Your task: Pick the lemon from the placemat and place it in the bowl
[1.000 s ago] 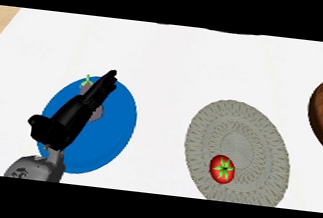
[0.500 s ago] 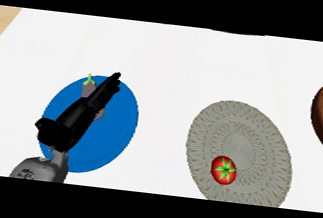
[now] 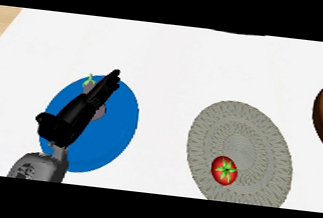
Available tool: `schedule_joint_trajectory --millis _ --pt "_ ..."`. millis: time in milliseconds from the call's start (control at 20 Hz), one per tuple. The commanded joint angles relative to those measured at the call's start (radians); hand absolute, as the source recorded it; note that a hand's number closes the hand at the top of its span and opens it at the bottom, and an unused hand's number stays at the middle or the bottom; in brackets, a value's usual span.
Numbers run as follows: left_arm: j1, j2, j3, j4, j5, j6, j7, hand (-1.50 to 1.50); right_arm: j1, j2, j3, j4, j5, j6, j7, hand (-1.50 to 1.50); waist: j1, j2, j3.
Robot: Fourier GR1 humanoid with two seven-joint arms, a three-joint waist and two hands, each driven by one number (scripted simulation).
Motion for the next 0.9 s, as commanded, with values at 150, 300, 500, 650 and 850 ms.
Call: schedule_joint_trajectory --millis 150,300,500,650,850 --pt "0.015 0.001 0.021 0.027 0.01 -0.007 -0.034 0.0 -0.083 -0.007 -0.102 0.103 -0.091 -0.105 -0.066 -1.5 -0.008 -0.002 -0.001" --pt "0.038 -0.011 -0.005 -0.051 0.001 0.008 0.022 0.0 -0.088 -0.063 -0.211 0.146 -0.177 -0.117 -0.1 -1.5 -0.007 -0.003 0.0" --pt "-0.014 -0.003 0.02 -0.027 0.001 0.013 0.032 0.0 -0.124 -0.137 -0.309 0.257 -0.253 -0.107 -0.084 -1.5 -0.006 0.001 0.0" --pt "-0.011 0.002 0.03 0.011 0.012 -0.002 0.012 0.0 -0.039 -0.175 -0.371 0.276 -0.322 -0.055 -0.133 -1.5 -0.021 -0.003 0.0" --pt "0.024 -0.016 -0.003 -0.074 0.003 0.011 0.045 0.0 0.019 -0.292 -0.467 0.383 -0.387 -0.018 -0.191 -1.5 -0.017 -0.003 0.001"
